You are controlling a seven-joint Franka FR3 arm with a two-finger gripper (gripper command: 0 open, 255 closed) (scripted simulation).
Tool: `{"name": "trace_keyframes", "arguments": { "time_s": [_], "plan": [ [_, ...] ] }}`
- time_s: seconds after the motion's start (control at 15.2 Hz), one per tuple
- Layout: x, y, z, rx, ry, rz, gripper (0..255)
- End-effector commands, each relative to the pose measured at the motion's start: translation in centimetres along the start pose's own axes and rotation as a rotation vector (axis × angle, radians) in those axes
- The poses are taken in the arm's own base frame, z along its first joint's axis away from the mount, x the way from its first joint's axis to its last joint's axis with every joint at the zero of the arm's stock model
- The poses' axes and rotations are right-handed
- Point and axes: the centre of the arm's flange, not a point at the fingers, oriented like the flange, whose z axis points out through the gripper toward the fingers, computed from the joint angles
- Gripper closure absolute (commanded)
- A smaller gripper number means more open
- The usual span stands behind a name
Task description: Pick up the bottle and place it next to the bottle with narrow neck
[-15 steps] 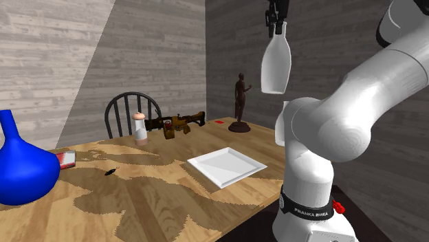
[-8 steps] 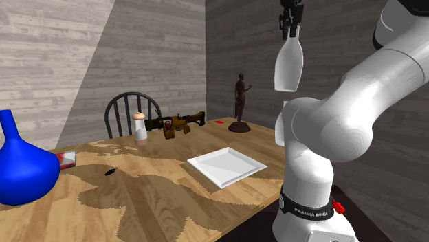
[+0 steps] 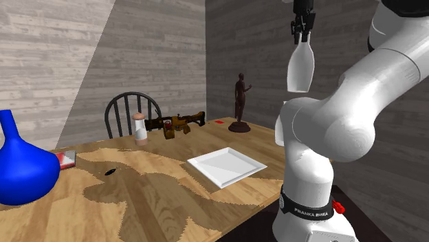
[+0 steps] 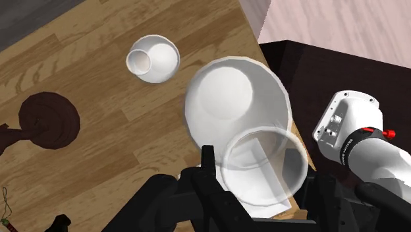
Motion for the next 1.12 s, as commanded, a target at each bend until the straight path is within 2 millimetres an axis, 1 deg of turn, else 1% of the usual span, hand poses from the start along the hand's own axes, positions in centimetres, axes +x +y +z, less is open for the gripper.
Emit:
{"name": "trace_keyframes", "arguments": {
  "time_s": [0.0,1.06],
  "plan": [
    [-0.2,0.3,1.0,0.0,-0.001,-0.001,255],
    [0.2,0.3,9.4,0.0,-0.001,-0.001,255]
  ]
}}
